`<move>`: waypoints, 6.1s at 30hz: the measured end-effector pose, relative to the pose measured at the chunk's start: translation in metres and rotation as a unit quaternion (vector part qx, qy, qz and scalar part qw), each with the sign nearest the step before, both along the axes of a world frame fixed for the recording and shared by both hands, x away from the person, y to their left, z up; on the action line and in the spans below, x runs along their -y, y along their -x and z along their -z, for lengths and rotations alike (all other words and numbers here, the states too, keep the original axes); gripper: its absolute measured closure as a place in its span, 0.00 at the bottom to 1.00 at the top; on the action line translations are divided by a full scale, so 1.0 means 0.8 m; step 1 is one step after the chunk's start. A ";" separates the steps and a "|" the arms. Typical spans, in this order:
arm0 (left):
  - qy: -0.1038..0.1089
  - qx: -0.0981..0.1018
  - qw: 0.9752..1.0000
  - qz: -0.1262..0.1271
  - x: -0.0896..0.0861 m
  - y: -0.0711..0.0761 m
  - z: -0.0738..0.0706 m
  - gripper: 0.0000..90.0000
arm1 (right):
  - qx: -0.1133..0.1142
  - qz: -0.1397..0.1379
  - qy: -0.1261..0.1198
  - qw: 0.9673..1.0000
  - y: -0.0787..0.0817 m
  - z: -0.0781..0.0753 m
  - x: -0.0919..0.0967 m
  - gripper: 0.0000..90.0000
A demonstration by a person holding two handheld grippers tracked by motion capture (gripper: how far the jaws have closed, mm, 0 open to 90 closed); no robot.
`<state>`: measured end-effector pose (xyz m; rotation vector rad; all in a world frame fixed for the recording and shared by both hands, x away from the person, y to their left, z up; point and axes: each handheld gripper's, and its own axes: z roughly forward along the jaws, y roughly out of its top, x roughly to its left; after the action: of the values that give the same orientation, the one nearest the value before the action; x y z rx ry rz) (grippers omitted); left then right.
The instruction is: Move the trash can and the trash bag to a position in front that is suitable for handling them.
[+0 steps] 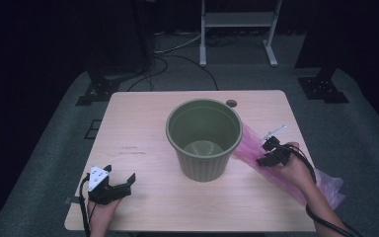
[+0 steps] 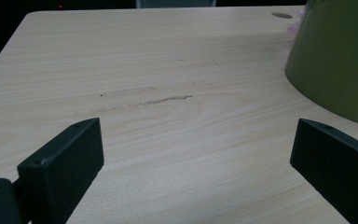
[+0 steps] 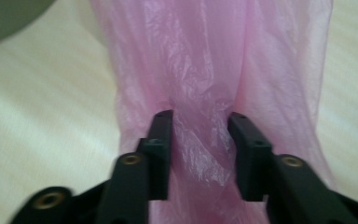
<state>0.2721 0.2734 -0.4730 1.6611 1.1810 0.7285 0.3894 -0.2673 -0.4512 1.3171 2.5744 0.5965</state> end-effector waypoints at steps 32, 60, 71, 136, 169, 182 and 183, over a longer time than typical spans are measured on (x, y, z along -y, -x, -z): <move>0.010 -0.018 0.999 0.036 0.008 -0.001 0.002 0.02 | 0.030 0.027 -0.129 0.991 0.069 -0.102 0.095 1.00; 0.043 -0.033 0.978 0.201 0.037 -0.027 -0.033 0.04 | 0.130 -0.115 -0.171 0.970 0.075 -0.248 0.005 1.00; 0.059 -0.039 0.958 0.279 0.040 -0.050 -0.071 0.07 | 0.135 -0.184 -0.185 0.956 0.052 -0.278 -0.061 0.99; 0.034 -0.008 0.936 0.350 0.053 -0.122 -0.213 0.13 | 0.118 -0.300 -0.284 0.903 -0.029 -0.262 -0.235 0.81; 0.017 0.004 0.925 0.381 0.084 -0.124 -0.232 0.18 | 0.125 -0.310 -0.240 0.912 -0.022 -0.261 -0.236 0.55; -0.006 0.026 0.918 0.397 0.088 -0.118 -0.248 0.50 | 0.116 -0.325 -0.201 0.917 -0.011 -0.267 -0.256 1.00; -0.006 0.024 0.917 0.397 0.089 -0.119 -0.249 0.51 | 0.117 -0.324 -0.202 0.917 -0.010 -0.268 -0.253 1.00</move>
<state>0.3671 0.2025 -0.2741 1.9083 0.3770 0.2490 0.3972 -0.0652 -0.2372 0.3729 2.7338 1.3593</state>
